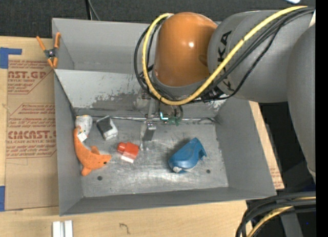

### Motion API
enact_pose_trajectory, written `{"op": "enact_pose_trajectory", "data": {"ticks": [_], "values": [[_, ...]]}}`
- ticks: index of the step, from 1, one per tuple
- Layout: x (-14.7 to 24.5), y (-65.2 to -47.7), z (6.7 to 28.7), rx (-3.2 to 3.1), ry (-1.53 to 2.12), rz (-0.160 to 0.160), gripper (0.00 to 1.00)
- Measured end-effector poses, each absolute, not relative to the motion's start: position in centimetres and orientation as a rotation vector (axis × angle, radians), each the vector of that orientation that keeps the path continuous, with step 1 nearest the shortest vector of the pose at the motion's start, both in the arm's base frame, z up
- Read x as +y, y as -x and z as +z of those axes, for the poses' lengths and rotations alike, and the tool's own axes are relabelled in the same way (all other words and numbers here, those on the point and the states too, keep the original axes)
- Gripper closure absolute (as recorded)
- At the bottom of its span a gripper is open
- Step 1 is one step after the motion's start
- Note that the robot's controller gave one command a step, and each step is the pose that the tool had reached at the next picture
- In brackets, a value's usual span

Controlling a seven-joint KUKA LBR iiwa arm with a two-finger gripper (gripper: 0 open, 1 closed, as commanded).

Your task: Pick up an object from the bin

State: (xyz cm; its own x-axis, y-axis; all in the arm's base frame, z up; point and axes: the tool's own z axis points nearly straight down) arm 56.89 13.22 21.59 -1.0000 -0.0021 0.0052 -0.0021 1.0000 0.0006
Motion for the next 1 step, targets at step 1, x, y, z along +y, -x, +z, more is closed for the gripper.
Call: {"op": "enact_pose_trajectory", "data": {"ticks": [1], "values": [[13.17, -57.06, 21.94, -3.143, -0.001, -0.002, 0.0]]}}
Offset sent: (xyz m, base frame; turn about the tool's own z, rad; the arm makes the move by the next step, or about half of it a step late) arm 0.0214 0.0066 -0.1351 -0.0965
